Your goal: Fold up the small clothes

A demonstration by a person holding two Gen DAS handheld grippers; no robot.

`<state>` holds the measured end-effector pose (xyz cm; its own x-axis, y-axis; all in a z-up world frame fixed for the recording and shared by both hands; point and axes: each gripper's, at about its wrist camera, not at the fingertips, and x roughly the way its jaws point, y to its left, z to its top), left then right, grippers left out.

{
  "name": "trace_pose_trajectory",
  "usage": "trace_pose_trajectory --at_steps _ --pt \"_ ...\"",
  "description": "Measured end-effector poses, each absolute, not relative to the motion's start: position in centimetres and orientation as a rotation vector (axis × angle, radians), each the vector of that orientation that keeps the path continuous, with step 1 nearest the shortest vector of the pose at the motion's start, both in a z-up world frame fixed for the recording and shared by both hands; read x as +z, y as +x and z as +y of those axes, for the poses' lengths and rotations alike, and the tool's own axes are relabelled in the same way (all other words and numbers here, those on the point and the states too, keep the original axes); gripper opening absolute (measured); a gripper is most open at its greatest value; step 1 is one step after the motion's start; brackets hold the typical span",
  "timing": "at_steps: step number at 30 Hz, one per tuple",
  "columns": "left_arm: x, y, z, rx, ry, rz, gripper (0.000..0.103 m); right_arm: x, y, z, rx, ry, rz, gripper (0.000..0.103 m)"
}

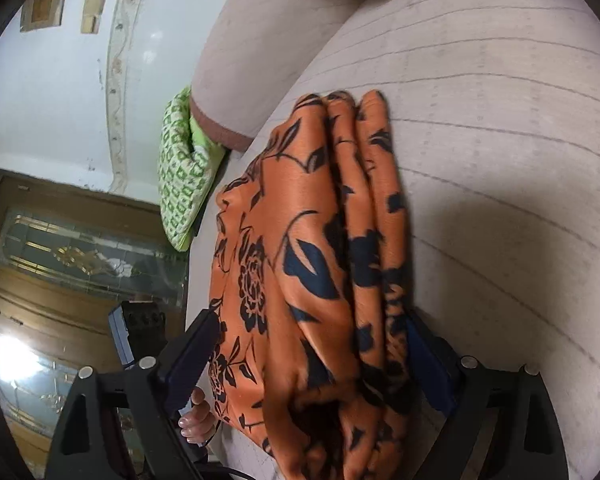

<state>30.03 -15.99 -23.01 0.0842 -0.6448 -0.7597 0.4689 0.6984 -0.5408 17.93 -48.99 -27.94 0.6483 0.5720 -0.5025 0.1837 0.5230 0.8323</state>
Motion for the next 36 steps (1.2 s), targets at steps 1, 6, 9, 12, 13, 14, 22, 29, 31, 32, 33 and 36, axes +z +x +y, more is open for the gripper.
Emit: trace_pose_trajectory --at_steps 1,6,9,12,13,14,22,29,31,32,33,36 --pt "-23.1 29.9 -16.3 -0.851 -0.167 1.237 0.098 -27.9 18.3 -48.8 0.274 1.012 0.874 0.092" --pt "-23.0 29.3 -17.5 -0.839 -0.103 1.216 0.098 -27.7 20.0 -47.0 0.266 0.948 0.904 0.092" --pt "-23.2 29.5 -17.5 -0.841 -0.158 1.217 0.098 -27.8 20.6 -46.3 0.247 0.957 0.888 0.092" --pt "-23.2 29.8 -17.4 -0.85 -0.207 1.217 0.098 -27.7 21.1 -45.4 0.222 0.934 0.879 0.09" --pt "-23.2 29.8 -17.3 -0.851 -0.212 1.217 0.098 -27.6 21.2 -45.1 0.213 0.921 0.877 0.088" --pt "-23.2 29.9 -17.5 -0.848 -0.214 1.216 0.098 -27.6 21.2 -44.9 0.205 0.911 0.875 0.085" --pt "-23.4 29.9 -18.4 -0.8 -0.18 1.19 0.069 -28.3 20.9 -45.2 0.153 0.959 0.878 0.045" --pt "-22.4 29.1 -17.8 -0.783 -0.148 1.134 0.055 -26.8 20.9 -44.0 0.122 0.925 0.852 0.041" --pt "-22.3 28.9 -17.8 -0.784 -0.143 1.124 0.054 -26.3 20.6 -43.8 0.119 0.919 0.842 0.04" --pt "-22.2 28.8 -17.7 -0.784 -0.142 1.122 0.053 -26.1 20.5 -43.7 0.119 0.916 0.839 0.04" --pt "-22.1 28.7 -17.6 -0.784 -0.142 1.121 0.053 -25.7 20.4 -43.6 0.121 0.908 0.834 0.04" --pt "-21.6 28.3 -17.1 -0.775 -0.138 1.108 0.053 -24.7 20.1 -42.7 0.129 0.879 0.831 0.04"
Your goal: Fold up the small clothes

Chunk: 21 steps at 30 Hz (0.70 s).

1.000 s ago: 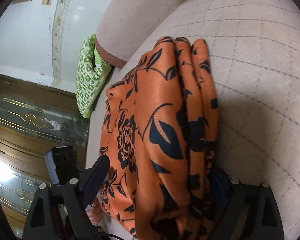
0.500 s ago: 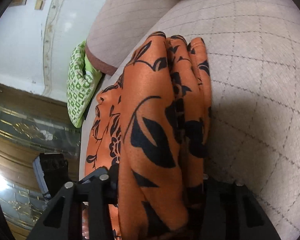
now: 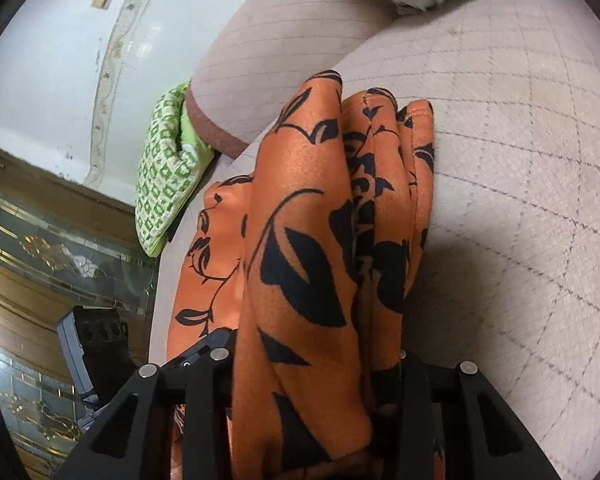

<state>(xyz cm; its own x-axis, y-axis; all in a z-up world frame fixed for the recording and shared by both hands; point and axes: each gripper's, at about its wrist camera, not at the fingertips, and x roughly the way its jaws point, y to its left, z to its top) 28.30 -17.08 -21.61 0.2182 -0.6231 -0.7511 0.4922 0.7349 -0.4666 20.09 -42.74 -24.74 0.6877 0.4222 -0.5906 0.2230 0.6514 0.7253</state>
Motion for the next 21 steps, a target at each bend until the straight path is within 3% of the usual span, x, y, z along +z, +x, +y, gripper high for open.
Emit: trace_pose_trajectory --at_steps 21 --pt "-18.2 25.2 -9.8 -0.685 -0.079 1.017 0.053 -21.5 19.0 -34.6 0.231 0.817 0.842 0.04"
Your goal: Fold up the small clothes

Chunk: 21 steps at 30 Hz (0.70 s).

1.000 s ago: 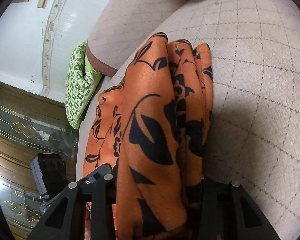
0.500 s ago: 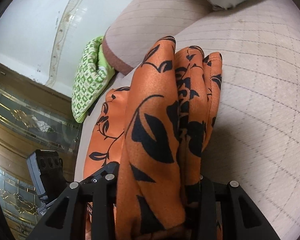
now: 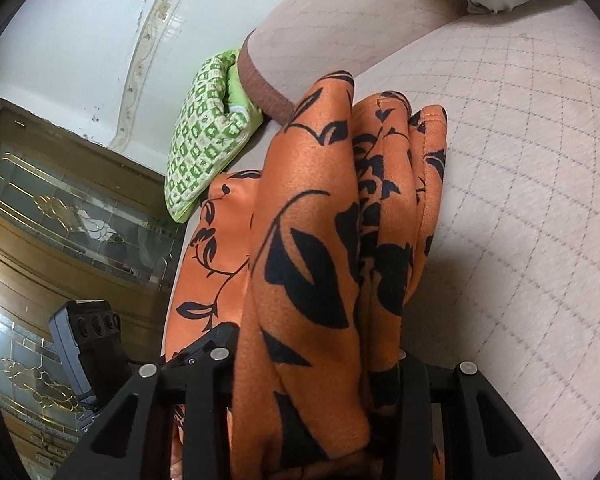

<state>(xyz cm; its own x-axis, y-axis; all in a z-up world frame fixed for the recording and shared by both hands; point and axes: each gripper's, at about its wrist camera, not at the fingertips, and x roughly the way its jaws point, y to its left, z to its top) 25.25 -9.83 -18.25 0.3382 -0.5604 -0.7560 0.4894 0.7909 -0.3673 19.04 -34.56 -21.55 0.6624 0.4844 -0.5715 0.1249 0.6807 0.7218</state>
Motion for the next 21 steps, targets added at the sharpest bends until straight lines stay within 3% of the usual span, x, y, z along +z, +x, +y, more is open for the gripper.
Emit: trace_pose_trajectory --at_steps 21 --pt "-20.3 22.5 -6.7 -0.64 -0.014 1.068 0.053 -23.5 16.6 -31.2 0.232 0.78 0.938 0.04"
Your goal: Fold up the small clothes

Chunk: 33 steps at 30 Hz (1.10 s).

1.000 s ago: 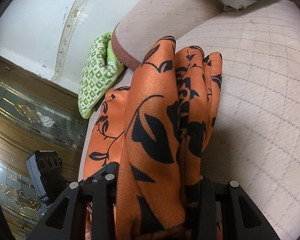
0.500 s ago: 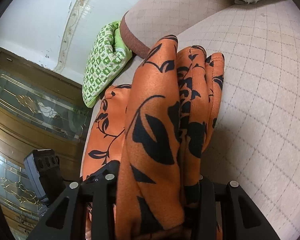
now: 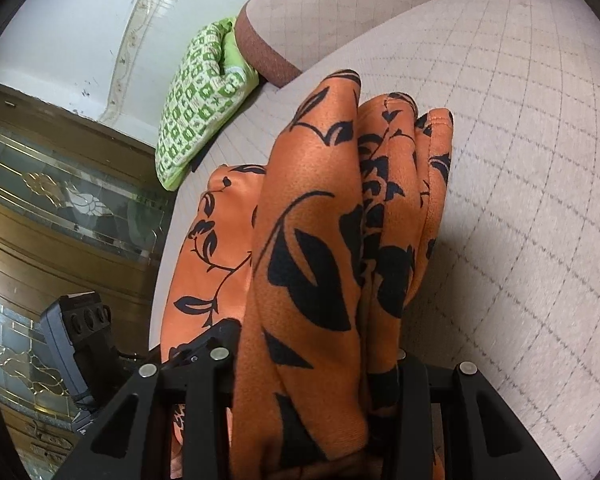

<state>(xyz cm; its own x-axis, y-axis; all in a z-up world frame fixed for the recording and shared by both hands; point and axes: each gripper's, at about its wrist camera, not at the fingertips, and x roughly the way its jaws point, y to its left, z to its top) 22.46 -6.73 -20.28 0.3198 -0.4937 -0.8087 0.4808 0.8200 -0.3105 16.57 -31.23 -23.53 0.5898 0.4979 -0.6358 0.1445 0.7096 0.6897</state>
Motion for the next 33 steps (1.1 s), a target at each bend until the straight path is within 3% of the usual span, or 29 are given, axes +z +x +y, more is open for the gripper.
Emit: trace_pose_trajectory --at_steps 14,22,33 --pt "-20.8 22.4 -6.8 -0.625 0.036 1.075 0.056 -25.2 17.9 -31.1 0.231 0.777 0.995 0.04" --pt "-21.0 23.0 -7.8 -0.61 0.081 1.072 0.061 -26.8 19.0 -32.1 0.266 0.805 1.059 0.053" --pt "-21.2 22.9 -8.1 -0.6 0.102 1.059 0.066 -27.4 19.9 -32.4 0.319 0.829 1.08 0.056"
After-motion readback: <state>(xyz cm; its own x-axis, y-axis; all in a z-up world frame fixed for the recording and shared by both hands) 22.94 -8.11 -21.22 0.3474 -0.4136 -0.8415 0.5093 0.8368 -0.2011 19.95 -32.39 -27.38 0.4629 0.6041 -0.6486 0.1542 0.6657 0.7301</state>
